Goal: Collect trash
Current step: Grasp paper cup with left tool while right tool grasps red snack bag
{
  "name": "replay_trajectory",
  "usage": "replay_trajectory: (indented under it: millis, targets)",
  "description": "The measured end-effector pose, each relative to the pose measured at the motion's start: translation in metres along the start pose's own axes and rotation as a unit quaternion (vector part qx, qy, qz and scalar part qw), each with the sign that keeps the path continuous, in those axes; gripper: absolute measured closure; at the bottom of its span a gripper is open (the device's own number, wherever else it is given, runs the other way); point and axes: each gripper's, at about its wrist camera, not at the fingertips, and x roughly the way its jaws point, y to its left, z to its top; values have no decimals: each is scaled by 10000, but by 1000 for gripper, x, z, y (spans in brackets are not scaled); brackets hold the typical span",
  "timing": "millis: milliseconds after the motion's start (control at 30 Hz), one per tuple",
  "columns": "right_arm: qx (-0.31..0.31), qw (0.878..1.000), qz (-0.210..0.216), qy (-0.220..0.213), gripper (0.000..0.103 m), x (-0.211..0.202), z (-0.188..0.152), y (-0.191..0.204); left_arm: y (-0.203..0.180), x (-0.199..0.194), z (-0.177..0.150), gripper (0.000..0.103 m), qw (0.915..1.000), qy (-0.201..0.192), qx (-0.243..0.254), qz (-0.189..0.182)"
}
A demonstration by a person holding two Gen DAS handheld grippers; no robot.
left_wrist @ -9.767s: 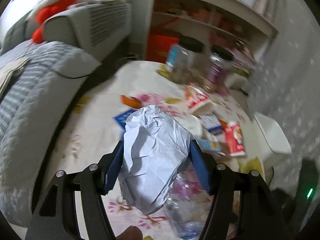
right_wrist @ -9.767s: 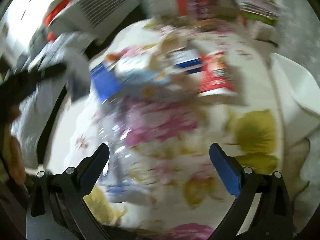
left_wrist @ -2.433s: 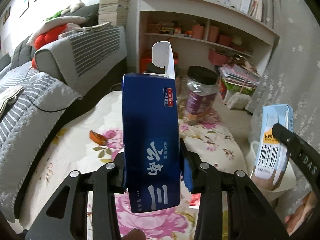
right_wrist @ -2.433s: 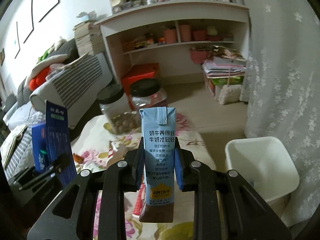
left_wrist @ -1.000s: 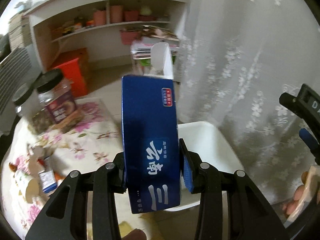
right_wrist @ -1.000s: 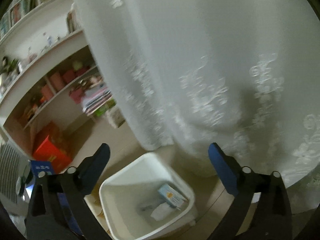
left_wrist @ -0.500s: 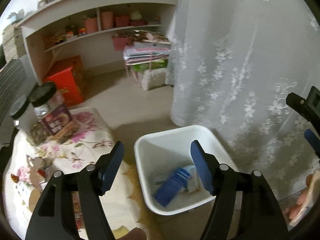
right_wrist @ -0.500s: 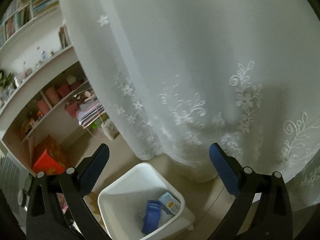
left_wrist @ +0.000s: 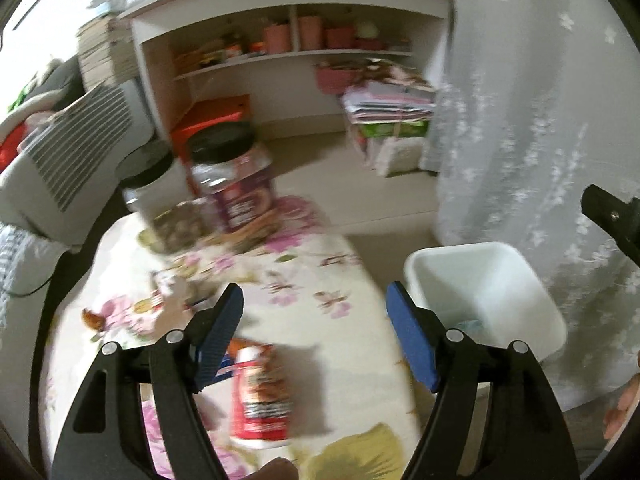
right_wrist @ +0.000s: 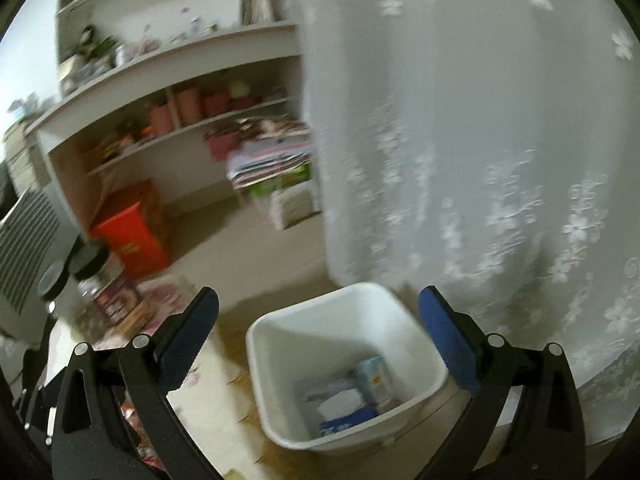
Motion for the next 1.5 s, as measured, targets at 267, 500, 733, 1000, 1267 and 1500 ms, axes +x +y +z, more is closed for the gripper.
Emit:
replay_trajectory:
  millis: [267,500,733,1000,1267,1500]
  targets:
    - [-163,9970,545,530,7,10,-23,56,75,17,-25,28,9959,438,-556,563]
    - [-711,9911,793,794,7,16,-48,107,138,34,-50,28,9860,794,-1078,998]
    - [-1082,9810,954,1294,7,35,-76,147,197,59,-65,28,9662,1361,-1985,925]
    - [-1177,9595,1230,2245,7,66,-113,171,233,101,-82,28,9310,2140,-2953,175]
    - [-953,9277,1609,3231,7,96,-145,182,245,126,-94,44,9041,2409,-3425,-856]
    - [-1258,9161,1699,3406,7,96,-162,197,252,118,-93,65,9029,2350,-3464,-980]
